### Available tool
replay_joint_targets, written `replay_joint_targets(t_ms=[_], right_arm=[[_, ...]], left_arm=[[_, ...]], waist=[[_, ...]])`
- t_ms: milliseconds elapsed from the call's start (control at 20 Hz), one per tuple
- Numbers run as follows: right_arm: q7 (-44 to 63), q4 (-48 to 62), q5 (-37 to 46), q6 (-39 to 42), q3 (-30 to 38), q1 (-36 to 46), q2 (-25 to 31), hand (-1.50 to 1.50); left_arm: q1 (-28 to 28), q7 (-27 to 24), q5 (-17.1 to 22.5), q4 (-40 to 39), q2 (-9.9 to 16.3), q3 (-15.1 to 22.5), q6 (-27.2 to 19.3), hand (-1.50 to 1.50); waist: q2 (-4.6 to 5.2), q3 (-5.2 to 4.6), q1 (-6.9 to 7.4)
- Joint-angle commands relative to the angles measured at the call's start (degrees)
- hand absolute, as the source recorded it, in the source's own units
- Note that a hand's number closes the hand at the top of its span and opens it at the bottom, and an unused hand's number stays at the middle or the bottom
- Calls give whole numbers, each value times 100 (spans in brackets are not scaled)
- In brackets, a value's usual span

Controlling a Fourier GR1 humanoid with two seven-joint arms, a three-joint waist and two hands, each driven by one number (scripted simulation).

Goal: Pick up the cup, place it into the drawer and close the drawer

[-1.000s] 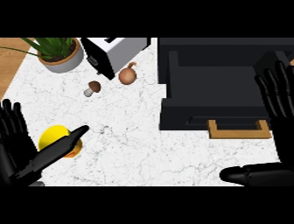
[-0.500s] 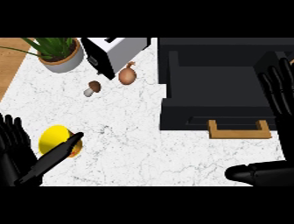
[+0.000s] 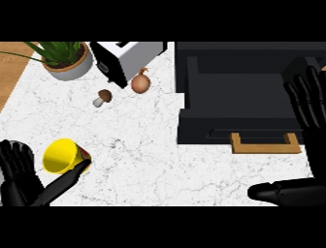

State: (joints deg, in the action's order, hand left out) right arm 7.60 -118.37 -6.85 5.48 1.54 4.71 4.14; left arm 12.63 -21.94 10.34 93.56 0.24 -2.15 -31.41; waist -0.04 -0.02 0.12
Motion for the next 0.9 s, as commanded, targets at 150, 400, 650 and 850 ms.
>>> replay_joint_targets(t_ms=[150,400,650,850], right_arm=[[-302,-115,16,122,-36,-414,-78,-150],[769,-474,-30,-186,-41,335,56,-150],[289,-133,10,-40,-106,132,-52,-150],[-27,30,-105,171,23,-51,-8,-150]], left_arm=[[-348,-711,334,-1134,-6,-480,338,-150],[-283,-1297,679,-1721,-23,-494,656,-150],[-578,-1320,821,-2042,-10,-760,696,-150],[-362,-1806,933,-2258,-23,-691,795,-150]], waist=[[2,1,-21],[1,-2,-8],[2,1,-9],[2,2,-5]])
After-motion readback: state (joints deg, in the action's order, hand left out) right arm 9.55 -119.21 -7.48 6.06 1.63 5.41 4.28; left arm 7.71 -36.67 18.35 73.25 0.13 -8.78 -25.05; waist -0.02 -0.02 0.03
